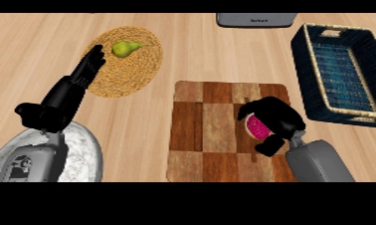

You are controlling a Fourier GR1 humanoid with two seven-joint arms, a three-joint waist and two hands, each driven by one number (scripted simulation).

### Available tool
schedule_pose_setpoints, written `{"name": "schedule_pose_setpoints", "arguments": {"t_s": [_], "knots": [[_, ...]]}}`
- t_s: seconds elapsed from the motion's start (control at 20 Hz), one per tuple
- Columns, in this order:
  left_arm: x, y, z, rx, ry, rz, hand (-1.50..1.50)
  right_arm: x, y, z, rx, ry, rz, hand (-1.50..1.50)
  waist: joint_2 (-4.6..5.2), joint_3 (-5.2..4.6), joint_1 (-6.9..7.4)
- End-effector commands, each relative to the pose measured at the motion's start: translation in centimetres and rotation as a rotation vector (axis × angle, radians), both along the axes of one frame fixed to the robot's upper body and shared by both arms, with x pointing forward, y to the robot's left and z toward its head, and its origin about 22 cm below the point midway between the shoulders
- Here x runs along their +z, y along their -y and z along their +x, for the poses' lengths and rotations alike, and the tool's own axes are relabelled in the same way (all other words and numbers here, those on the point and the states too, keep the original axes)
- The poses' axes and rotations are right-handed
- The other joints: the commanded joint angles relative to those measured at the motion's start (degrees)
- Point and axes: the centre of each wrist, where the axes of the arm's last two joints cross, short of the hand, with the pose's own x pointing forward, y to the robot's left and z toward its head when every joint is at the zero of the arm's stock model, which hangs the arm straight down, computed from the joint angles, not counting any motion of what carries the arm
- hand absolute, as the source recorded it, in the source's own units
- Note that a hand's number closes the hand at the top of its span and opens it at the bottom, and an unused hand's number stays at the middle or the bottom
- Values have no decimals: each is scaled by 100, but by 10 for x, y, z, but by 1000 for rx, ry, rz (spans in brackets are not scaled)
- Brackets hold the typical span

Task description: Pick the cupcake from the cutting board and place it in the basket

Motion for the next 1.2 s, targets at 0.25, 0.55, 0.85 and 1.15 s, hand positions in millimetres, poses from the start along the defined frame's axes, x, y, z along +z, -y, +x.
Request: {"name": "schedule_pose_setpoints", "arguments": {"t_s": [0.25, 0.55, 0.85, 1.15], "knots": [[-12, -9, 5, 11, 6, 4, 0, -31, -21, -21, 130, 92, -73, 150, 22, 18, -16], [-8, -11, 0, 12, -10, 3, 0, -19, -15, -37, 60, 190, -48, 150, 14, 18, -31], [-7, -4, -18, 43, -1, -1, 0, 26, 21, -120, -138, 198, -67, 150, -33, 11, -188], [1, -10, -9, 38, -6, 9, 0, 65, 14, -154, -208, 172, 257, 150, -7, 14, -152]]}}
